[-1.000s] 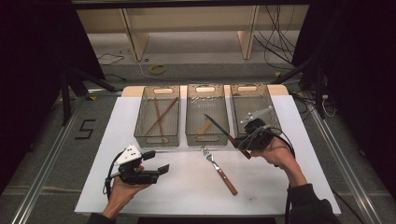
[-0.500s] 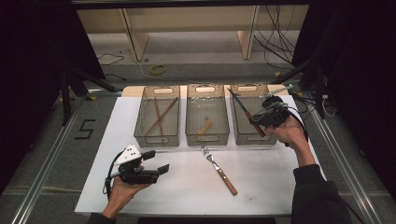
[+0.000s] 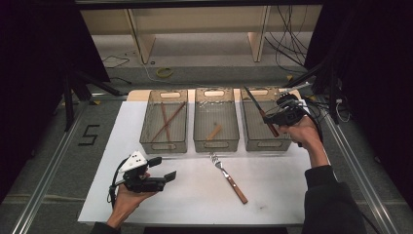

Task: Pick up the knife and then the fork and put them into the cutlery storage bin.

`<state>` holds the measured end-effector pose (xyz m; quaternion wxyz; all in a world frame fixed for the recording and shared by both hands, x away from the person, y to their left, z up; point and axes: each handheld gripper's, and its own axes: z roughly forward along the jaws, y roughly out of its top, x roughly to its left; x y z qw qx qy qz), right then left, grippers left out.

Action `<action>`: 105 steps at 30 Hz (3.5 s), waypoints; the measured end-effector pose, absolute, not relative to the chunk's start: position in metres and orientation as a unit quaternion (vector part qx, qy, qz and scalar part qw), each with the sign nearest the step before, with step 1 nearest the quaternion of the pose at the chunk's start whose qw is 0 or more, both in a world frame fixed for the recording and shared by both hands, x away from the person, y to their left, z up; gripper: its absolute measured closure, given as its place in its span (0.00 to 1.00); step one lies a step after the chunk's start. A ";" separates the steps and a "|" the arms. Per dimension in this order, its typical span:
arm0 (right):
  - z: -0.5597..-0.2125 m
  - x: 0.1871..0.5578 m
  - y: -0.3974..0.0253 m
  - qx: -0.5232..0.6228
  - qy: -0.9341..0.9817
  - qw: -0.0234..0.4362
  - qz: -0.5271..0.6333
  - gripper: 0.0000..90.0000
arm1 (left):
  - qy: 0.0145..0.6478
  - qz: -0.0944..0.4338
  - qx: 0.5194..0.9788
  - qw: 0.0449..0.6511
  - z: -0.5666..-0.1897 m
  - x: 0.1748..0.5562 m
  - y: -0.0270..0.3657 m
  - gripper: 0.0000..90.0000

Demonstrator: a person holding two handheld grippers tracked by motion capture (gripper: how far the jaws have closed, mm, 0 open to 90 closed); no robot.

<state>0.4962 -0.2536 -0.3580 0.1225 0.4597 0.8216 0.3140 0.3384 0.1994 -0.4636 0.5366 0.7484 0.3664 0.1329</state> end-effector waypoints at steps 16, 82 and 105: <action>-0.364 0.514 -0.256 0.490 0.807 0.124 0.306 0.86 | 0.366 0.132 0.748 0.538 -0.464 0.338 0.199 0.19; -0.406 0.539 -0.241 0.551 0.794 0.092 0.239 0.86 | 0.368 0.132 0.745 0.540 -0.463 0.339 0.200 0.19; -0.375 0.497 -0.216 0.466 0.827 0.097 0.299 0.50 | 0.370 0.132 0.745 0.539 -0.463 0.339 0.201 0.19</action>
